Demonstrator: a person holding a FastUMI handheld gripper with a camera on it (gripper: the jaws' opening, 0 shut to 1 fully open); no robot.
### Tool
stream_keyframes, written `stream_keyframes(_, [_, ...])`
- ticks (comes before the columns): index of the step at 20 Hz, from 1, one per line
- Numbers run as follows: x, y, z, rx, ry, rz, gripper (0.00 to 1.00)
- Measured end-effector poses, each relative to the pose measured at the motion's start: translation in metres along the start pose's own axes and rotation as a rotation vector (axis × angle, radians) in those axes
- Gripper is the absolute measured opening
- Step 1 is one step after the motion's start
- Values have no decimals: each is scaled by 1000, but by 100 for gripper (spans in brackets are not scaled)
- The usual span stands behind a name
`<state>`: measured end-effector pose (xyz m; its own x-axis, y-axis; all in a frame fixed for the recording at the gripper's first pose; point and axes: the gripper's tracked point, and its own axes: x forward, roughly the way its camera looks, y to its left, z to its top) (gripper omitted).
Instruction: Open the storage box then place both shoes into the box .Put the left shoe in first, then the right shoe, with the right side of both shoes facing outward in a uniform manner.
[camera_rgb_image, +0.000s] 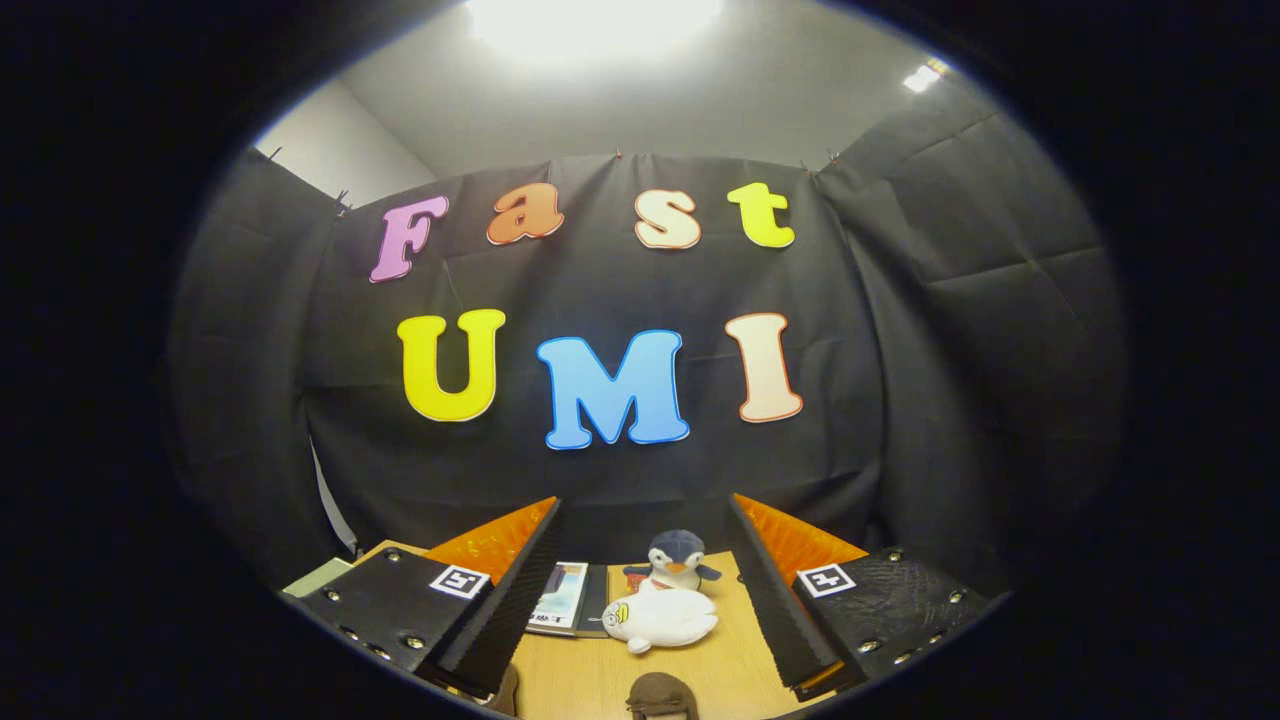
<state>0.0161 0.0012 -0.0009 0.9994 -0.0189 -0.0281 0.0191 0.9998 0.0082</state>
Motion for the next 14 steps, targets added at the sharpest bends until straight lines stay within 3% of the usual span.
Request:
stream_keyframes(9, [17,2,-13,37,13,11,96])
stream_keyframes(14, [27,32,-37,74,44,109,97])
